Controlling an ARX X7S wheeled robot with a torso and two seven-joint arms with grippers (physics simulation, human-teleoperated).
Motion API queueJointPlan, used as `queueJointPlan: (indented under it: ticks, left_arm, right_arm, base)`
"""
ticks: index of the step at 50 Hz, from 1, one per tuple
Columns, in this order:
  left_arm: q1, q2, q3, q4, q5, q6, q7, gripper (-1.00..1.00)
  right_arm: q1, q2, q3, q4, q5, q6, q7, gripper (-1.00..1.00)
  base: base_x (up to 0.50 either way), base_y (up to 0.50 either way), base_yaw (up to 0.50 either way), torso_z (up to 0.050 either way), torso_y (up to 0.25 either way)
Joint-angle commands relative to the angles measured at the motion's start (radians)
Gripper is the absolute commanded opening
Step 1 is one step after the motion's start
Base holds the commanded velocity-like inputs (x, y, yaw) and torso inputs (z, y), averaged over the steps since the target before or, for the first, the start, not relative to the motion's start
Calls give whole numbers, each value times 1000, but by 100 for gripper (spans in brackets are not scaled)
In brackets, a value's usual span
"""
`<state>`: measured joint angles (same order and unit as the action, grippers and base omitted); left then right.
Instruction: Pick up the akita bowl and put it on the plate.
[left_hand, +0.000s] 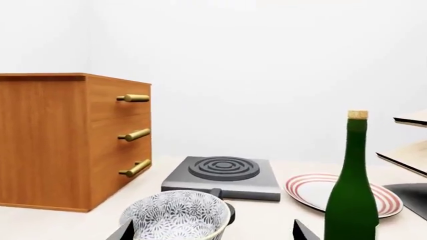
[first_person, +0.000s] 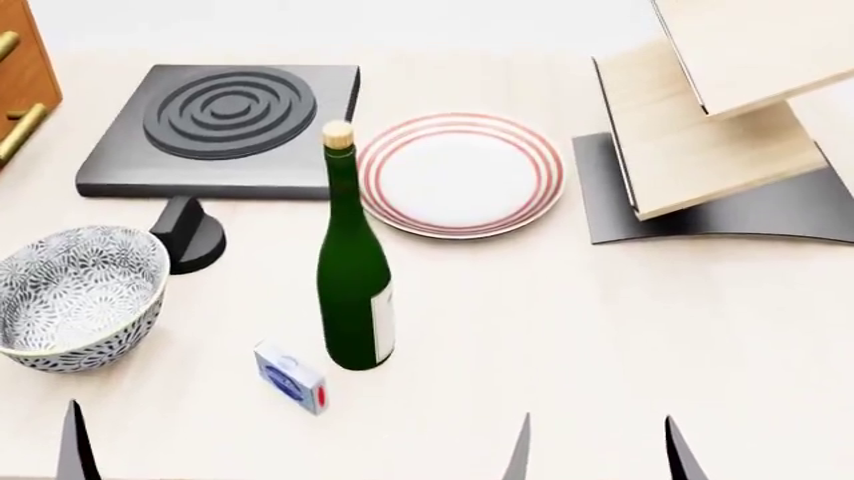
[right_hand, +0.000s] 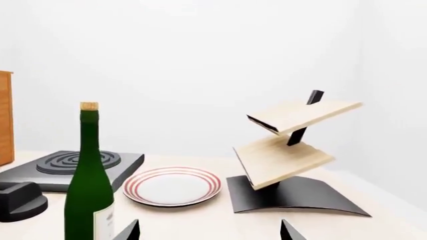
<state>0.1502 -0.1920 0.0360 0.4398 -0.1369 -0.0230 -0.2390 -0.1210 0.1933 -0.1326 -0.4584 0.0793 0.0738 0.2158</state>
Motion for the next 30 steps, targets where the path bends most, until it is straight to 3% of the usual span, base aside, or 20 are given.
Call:
queueJointPlan:
  ticks: [1, 30]
  left_arm:
    - [3, -8, 7, -1, -5, 10, -4, 100]
    - [0, -25, 20, -2, -12, 8, -23, 100]
  right_arm:
    - [3, 7, -14, 3, -2, 3, 6, 100]
    - [10, 23, -32, -27, 7, 22, 24, 100]
  base:
    - [105, 0, 0, 0, 0]
    - [108, 0, 0, 0, 0]
